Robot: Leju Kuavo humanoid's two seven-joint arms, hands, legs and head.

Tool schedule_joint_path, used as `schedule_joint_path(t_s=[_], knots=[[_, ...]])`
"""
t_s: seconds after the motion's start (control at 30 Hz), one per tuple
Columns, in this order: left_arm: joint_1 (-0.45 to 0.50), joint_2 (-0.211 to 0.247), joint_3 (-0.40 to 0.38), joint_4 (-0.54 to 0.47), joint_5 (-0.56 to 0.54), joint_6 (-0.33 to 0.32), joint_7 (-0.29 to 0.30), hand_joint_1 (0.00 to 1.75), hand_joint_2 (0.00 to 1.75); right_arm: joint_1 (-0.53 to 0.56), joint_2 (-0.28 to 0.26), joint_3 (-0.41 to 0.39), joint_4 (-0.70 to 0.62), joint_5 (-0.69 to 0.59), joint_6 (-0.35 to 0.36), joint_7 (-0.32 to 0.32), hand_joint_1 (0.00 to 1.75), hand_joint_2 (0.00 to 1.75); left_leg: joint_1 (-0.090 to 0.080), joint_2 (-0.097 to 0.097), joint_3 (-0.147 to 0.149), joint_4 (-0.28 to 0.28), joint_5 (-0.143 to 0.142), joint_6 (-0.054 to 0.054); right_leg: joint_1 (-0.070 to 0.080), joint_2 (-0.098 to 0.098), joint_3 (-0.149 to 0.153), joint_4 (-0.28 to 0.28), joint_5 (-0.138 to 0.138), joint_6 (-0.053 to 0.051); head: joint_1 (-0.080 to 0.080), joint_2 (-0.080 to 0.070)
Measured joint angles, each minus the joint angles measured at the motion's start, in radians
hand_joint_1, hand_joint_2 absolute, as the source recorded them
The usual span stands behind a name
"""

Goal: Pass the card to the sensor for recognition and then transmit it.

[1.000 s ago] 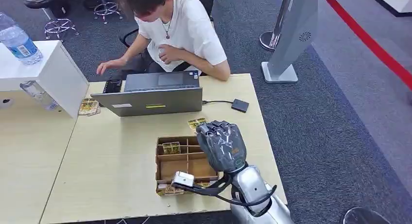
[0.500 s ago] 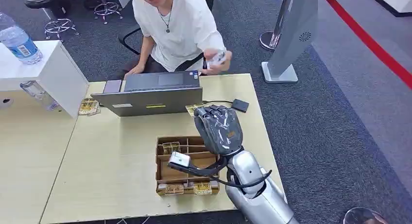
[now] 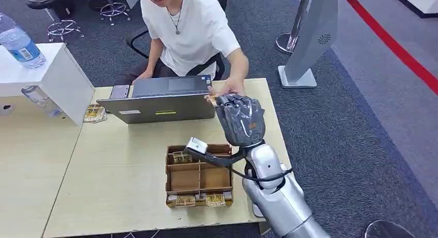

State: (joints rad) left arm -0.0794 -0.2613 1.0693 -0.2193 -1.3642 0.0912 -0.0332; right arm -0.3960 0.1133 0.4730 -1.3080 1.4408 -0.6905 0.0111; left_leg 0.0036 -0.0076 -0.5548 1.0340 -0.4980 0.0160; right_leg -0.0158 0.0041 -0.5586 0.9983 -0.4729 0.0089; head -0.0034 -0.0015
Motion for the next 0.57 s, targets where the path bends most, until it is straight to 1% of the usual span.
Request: schedule_joint_path(t_s=[0.03,0.07,0.2,0.37,0.4,0.57], knots=[[0.000,0.000,0.000,0.000,0.000,0.000,0.000,0.00,0.00,-0.005,0.000,-0.005,0.010,0.001,0.001,0.004,0.07,1.75,0.000,0.000,0.000,0.000,0.000,0.000,0.000,0.000,0.000,0.000,0.000,0.000,0.000,0.000],[0.000,0.000,0.000,0.000,0.000,-0.002,0.000,0.00,0.00,-0.010,0.000,-0.012,0.025,0.003,0.005,0.009,0.00,1.75,0.000,0.000,0.000,0.000,0.000,0.000,0.000,0.000,0.000,0.000,0.000,0.000,0.000,0.000],[0.000,0.000,0.000,0.000,0.001,-0.004,0.000,0.00,0.00,-0.023,0.001,-0.024,0.060,0.010,0.037,0.033,0.00,1.75,0.000,0.000,0.000,0.000,0.000,0.000,0.000,0.000,0.000,0.000,0.000,0.000,0.000,0.000],[0.000,0.000,0.000,0.000,0.003,-0.004,0.000,0.00,0.00,-0.031,0.005,-0.038,0.094,0.008,0.047,0.046,0.00,1.75,0.000,0.000,0.000,0.000,0.001,0.000,0.000,0.000,0.000,0.000,0.000,0.000,0.000,0.000],[0.000,0.000,0.000,0.000,0.003,-0.004,0.000,0.00,0.00,-0.031,0.005,-0.040,0.096,0.008,0.047,0.049,0.00,0.00,0.000,0.000,0.000,0.000,0.001,0.000,0.000,0.000,0.000,0.000,0.000,0.000,0.000,0.000],[0.000,-0.001,0.000,0.000,0.010,-0.001,0.000,0.00,0.00,-0.021,0.007,-0.045,0.091,-0.002,0.043,0.052,0.00,0.00,0.000,0.000,0.000,0.000,0.001,0.000,0.000,0.000,0.000,0.000,0.000,0.000,0.000,0.000]])
